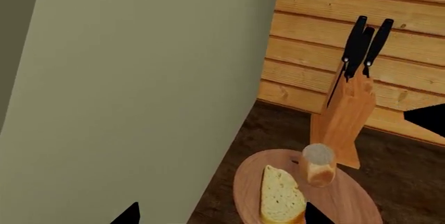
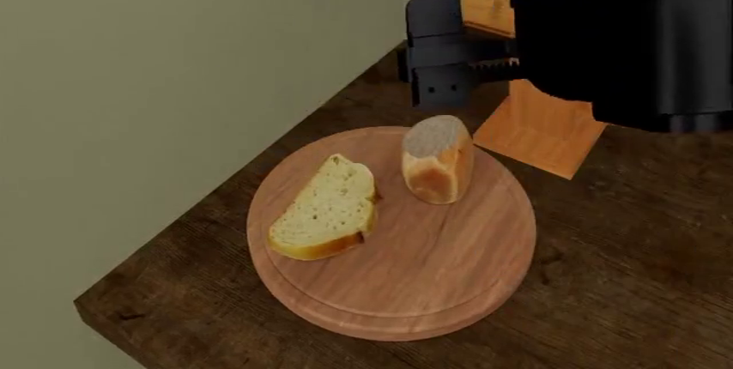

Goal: Place all breads on the cutting board.

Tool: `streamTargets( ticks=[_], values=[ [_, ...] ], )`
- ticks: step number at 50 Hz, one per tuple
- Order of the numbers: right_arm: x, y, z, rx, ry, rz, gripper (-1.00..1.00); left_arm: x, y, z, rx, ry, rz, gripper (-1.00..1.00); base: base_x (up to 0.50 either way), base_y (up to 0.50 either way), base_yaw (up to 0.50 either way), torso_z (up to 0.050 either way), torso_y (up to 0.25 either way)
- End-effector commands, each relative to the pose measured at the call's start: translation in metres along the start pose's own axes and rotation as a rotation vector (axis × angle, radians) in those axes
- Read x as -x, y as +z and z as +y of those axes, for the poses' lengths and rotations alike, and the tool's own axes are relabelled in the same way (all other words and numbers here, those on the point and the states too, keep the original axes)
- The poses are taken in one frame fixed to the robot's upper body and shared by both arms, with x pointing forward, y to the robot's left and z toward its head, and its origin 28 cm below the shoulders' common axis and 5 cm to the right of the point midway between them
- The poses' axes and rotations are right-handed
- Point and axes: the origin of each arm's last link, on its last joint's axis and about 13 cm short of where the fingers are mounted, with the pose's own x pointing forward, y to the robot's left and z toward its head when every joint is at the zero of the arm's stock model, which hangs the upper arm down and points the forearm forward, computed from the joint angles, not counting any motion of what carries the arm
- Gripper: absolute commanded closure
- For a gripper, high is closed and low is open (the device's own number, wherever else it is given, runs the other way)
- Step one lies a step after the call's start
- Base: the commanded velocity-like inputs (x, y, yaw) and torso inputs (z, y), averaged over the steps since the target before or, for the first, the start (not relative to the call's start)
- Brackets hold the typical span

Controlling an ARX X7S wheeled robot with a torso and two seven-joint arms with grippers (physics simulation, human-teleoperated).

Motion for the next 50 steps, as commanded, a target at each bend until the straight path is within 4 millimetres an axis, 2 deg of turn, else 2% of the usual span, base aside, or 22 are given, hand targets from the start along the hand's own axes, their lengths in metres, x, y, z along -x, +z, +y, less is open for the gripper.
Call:
streamTargets(
  ticks=[1,17,24,50],
  values=[
    [0.032,-0.02,-0.022,-0.07,-0.069,-0.015,-1.0,-0.007,-0.001,-0.002,-0.002,-0.015,0.007,-1.0,0.0,0.0,0.0,0.0,0.0],
    [0.057,-0.045,-0.055,-0.129,-0.188,0.057,-1.0,-0.011,-0.003,-0.004,-0.003,-0.024,0.014,-1.0,0.0,0.0,0.0,0.0,0.0],
    [0.06,-0.058,-0.069,-0.157,-0.233,0.083,-1.0,-0.013,-0.001,-0.005,0.003,-0.021,0.004,-1.0,0.0,0.0,0.0,0.0,0.0],
    [0.096,-0.093,-0.092,-0.197,-0.345,0.163,-1.0,-0.018,-0.004,-0.008,0.003,-0.035,0.015,-1.0,0.0,0.0,0.0,0.0,0.0]
  ],
)
